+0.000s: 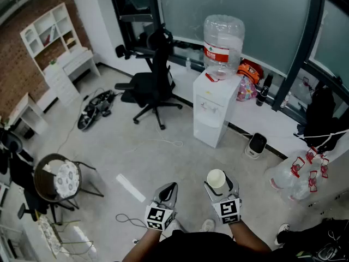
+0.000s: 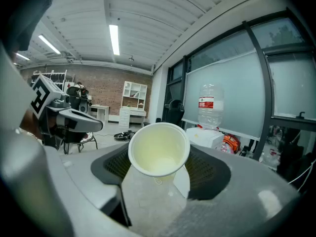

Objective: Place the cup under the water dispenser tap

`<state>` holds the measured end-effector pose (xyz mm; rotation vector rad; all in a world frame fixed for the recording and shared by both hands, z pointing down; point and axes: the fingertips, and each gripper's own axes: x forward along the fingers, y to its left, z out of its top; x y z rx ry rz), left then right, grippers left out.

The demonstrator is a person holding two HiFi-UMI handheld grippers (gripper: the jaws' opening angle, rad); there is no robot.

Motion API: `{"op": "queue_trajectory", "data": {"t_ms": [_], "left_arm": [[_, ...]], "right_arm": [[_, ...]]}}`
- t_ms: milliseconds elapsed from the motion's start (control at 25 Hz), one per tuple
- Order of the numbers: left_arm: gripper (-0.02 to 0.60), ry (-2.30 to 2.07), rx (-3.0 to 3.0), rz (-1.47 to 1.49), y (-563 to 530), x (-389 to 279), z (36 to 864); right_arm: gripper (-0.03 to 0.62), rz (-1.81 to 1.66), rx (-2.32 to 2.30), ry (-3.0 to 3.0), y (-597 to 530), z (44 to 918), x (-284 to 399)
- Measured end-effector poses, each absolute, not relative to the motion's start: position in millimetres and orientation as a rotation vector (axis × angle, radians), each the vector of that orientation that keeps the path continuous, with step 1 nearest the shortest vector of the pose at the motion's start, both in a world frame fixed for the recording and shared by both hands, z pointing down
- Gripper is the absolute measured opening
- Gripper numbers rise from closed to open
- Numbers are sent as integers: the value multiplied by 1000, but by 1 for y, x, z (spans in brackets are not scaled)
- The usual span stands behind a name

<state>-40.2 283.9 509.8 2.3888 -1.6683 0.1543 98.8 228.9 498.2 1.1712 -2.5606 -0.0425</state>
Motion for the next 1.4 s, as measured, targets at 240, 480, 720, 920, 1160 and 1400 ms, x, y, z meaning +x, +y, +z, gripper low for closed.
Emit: {"op": "queue_trajectory", "data": {"t_ms": [240, 480, 720, 920, 1160, 1400], "left_arm": [[14, -1692, 2394, 137, 281, -54, 514], [14, -1656, 2375, 174, 283, -72, 520], [14, -1662, 2420, 141, 279, -101, 523], [14, -1624, 2455, 138, 274, -122, 525], [14, -1556, 2487, 128, 254, -133, 529], [14, -1456, 2520, 150, 222, -117, 529]], "right_arm": [[334, -31, 1160, -2555, 229, 505, 87], [344, -46, 1151, -2565, 230, 503, 64], [344, -25, 1176, -2592, 228, 507, 39], [342, -37, 1212, -2587, 225, 503, 19], [342, -50, 1196, -2577, 211, 505, 1], [342, -32, 1183, -2561, 172, 511, 4]]}}
